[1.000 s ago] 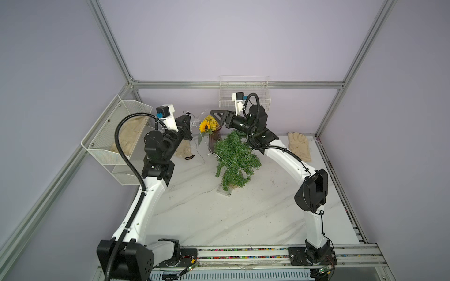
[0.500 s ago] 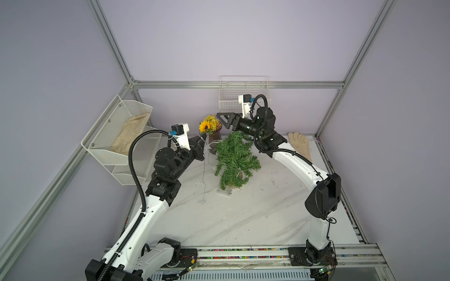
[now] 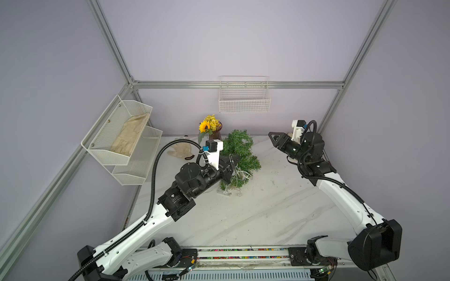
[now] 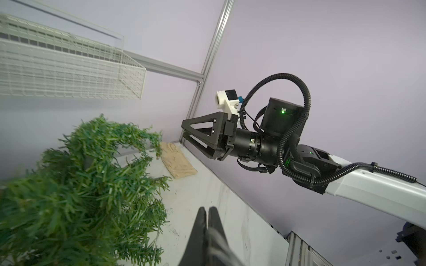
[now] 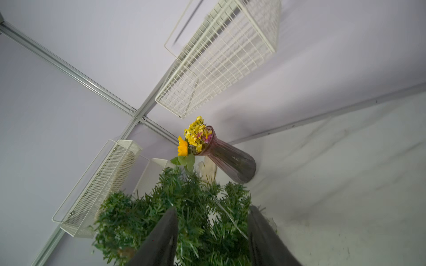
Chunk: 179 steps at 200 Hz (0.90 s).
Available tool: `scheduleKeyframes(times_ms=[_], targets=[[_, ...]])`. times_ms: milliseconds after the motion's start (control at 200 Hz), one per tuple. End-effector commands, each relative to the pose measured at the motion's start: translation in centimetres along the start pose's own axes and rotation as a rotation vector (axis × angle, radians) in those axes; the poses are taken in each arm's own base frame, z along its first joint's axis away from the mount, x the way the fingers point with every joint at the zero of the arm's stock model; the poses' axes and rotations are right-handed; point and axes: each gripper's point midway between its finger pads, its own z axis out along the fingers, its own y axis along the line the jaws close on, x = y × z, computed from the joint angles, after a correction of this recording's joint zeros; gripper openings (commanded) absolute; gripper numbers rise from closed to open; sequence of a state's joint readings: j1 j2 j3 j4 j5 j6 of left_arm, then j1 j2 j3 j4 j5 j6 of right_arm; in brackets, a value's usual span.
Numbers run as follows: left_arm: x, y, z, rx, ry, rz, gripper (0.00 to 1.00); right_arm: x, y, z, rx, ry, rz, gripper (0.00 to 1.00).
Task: Remove string lights from the small christmas tree
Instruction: Remove the light string from the Christmas tree.
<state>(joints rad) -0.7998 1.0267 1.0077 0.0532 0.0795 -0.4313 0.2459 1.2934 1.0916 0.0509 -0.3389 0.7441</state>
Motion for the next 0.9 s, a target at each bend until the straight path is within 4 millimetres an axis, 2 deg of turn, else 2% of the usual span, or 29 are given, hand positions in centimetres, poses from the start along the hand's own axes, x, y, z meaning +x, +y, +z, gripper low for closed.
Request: scheduleKeyframes(times_ms=[0,125,315,445,610,765,890], targets=[[-2.9,-2.2,0.4,0.032,-0.057,0.016,0.00,3.9,-1.2,-0.1,-0.029,0.117,0.128,0.47],[-2.5,-3.4,1.7,0.069,-0.033,0.019,0.00,8.1,-2.0,-0.1,-0.086,0.238,0.243,0.45],[-1.9,-3.5,2.6,0.075,-0.021,0.006,0.00,12.2,-3.9,-0.8,-0.051,0.293,0.254,0.44],[-1.6,-3.2,2.9,0.063,-0.019,0.005,0.00,14.8,-2.7,-1.4,-0.125,0.338,0.279,0.41],[-1.6,-2.6,3.0,0.031,-0.031,0.015,0.00,18.4,-1.0,-2.0,-0.179,0.407,0.281,0.43],[-1.6,-2.2,3.1,0.012,-0.027,0.028,0.00,19.8,-0.1,-3.0,-0.212,0.391,0.322,0.44],[-1.6,-2.1,3.2,0.004,-0.027,0.027,0.00,20.4,0.1,-3.2,-0.213,0.373,0.403,0.39]])
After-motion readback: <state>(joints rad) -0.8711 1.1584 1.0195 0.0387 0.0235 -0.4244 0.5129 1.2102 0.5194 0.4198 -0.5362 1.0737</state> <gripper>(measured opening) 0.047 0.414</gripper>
